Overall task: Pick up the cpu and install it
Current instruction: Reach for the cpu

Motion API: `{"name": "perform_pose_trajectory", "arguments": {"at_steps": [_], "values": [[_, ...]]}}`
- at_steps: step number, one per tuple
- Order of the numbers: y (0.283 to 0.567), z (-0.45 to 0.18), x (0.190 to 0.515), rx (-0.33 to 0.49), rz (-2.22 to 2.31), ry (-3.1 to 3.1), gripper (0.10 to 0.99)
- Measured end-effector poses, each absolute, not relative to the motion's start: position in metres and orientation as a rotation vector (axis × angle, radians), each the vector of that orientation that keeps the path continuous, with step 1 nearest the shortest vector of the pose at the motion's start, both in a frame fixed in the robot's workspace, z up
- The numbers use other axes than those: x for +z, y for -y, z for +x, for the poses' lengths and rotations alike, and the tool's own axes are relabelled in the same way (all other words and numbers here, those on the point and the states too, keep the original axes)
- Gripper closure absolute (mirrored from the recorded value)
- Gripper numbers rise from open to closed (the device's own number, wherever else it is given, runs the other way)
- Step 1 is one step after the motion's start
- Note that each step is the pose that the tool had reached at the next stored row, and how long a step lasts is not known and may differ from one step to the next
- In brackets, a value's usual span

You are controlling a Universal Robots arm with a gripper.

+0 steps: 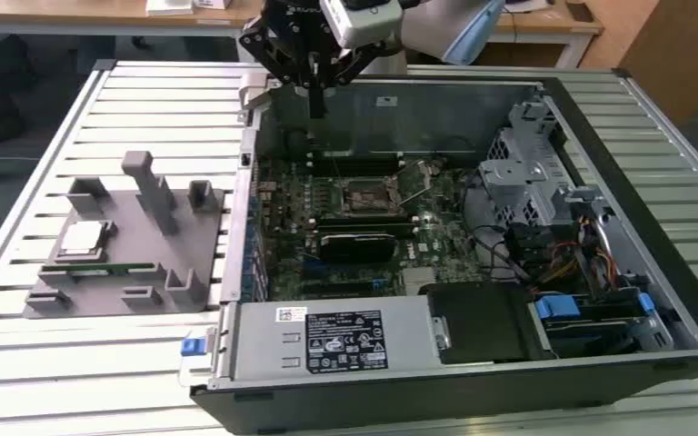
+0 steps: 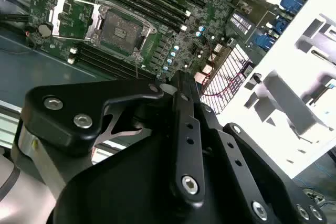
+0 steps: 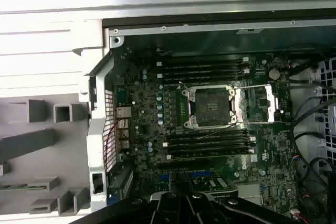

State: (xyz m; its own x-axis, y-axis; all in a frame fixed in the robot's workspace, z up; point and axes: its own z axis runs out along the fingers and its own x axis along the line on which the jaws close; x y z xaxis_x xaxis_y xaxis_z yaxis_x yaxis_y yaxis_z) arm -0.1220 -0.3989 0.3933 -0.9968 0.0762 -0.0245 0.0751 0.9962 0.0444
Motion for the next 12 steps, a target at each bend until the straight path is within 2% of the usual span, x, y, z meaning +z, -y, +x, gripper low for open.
{"name": "perform_pose_trajectory", "arguments": {"at_steps": [12], "values": [[0.399,-0.1247,0.3933,0.068,0.118,-3.112,0.98]]}}
